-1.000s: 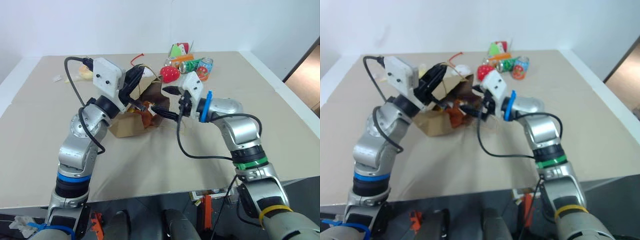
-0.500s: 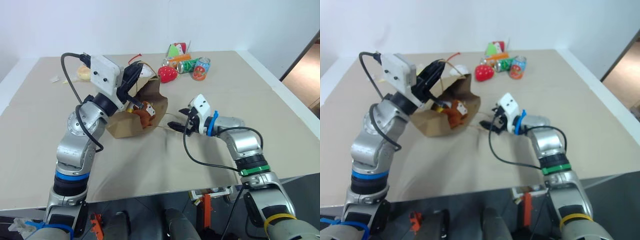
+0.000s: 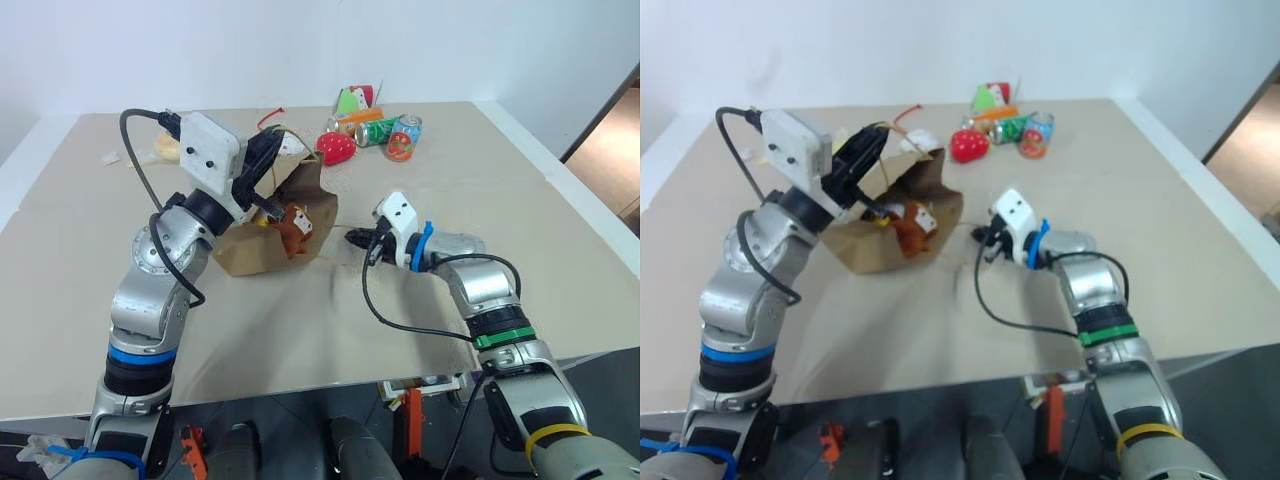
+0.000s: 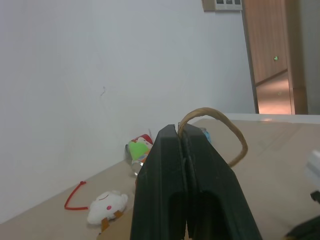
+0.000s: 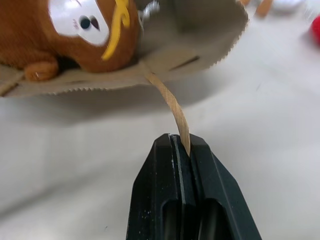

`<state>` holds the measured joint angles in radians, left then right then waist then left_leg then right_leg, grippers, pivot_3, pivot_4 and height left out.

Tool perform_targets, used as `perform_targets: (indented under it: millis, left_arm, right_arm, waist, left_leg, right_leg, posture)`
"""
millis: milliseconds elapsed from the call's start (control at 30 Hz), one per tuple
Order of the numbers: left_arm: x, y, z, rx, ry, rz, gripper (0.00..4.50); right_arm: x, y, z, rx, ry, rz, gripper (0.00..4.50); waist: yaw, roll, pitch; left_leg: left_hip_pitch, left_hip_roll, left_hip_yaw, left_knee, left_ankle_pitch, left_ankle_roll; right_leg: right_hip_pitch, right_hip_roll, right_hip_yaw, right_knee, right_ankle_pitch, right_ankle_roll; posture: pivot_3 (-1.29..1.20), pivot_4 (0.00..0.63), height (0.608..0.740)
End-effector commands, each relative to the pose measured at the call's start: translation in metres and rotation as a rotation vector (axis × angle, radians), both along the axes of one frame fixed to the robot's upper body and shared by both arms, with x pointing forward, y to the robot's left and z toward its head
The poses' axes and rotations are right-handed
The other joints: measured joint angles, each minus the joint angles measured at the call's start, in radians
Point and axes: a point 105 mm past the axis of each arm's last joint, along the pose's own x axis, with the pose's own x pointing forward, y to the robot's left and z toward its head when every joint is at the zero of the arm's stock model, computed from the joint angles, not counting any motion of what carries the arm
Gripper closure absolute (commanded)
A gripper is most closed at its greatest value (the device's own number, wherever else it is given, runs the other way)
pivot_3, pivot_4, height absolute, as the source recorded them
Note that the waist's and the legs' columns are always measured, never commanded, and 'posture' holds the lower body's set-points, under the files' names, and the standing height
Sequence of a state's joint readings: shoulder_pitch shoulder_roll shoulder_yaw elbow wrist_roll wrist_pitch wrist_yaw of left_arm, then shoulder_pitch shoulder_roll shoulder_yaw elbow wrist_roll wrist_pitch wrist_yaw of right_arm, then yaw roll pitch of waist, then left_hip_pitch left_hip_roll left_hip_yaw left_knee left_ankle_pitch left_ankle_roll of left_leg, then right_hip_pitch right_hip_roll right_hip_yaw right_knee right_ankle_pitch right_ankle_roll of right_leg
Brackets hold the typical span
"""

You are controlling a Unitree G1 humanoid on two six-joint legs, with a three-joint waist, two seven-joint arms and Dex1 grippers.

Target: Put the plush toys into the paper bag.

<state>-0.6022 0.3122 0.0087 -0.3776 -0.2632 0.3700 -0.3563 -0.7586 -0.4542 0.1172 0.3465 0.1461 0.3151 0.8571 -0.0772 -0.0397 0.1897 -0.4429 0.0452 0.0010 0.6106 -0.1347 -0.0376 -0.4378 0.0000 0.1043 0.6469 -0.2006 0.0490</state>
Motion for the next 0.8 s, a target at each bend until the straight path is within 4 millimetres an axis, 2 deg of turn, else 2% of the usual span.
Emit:
perform_targets:
  millis: [33,167,233,433,533,667,800]
  left_arm:
    - [-0.009,0.005,0.017,0.0,-0.078,0.015,4.5]
    - [-0.006,0.01,0.019,0.0,-0.084,0.03,4.5]
    - [-0.004,0.01,0.018,0.001,-0.082,0.033,4.5]
    - [0.006,0.007,0.007,-0.003,-0.059,0.037,4.5]
    - [0.01,0.002,0.002,-0.02,-0.038,0.026,4.5]
    - [0.009,-0.005,-0.003,-0.026,-0.028,0.009,4.5]
    - [0.008,-0.007,-0.004,-0.021,-0.025,0.002,4.5]
  right_arm:
    - [-0.018,-0.01,0.078,0.089,-0.191,0.088,4.4]
    - [-0.039,-0.019,0.138,0.108,-0.289,0.139,4.4]
    - [-0.044,-0.018,0.149,0.108,-0.303,0.145,4.4]
    - [-0.041,-0.006,0.142,0.098,-0.303,0.136,4.4]
    - [-0.034,-0.005,0.123,0.043,-0.274,0.109,4.4]
    - [-0.025,-0.011,0.106,-0.001,-0.25,0.067,4.4]
    - [-0.02,-0.014,0.104,0.001,-0.261,0.038,4.4]
  waist:
    - [0.001,0.001,0.0]
    - [0.001,0.001,0.0]
    - [0.001,0.001,0.0]
    - [0.0,0.0,0.0]
    - [0.001,0.0,0.0]
    - [0.003,0.0,0.0]
    - [0.001,0.0,0.0]
  left_leg:
    - [0.0,0.0,0.0,0.0,0.0,0.0]
    - [0.0,0.0,0.0,0.0,0.0,0.0]
    - [0.0,0.0,0.0,0.0,0.0,0.0]
    - [0.002,0.001,0.001,-0.001,0.0,0.0]
    - [0.001,0.0,0.001,-0.001,0.0,0.0]
    - [0.0,-0.001,0.001,-0.001,0.0,0.0]
    - [0.0,0.0,0.001,-0.001,0.0,0.0]
  right_leg:
    - [0.0,0.0,0.0,0.0,0.0,0.0]
    - [0.0,0.0,0.0,0.0,0.0,0.0]
    - [-0.001,0.0,0.0,0.0,0.0,-0.001]
    - [0.0,0.0,0.0,0.0,-0.001,-0.001]
    - [0.0,0.0,0.001,0.0,-0.001,-0.001]
    - [0.0,-0.001,0.001,0.0,-0.001,-0.001]
    - [-0.001,-0.001,0.001,0.0,0.0,0.001]
  posture:
    - [0.0,0.15,0.74]
    - [0.0,0.15,0.74]
    - [0.0,0.15,0.74]
    - [0.0,0.15,0.74]
    - [0.0,0.15,0.74]
    - [0.0,0.15,0.74]
    - [0.0,0.15,0.74]
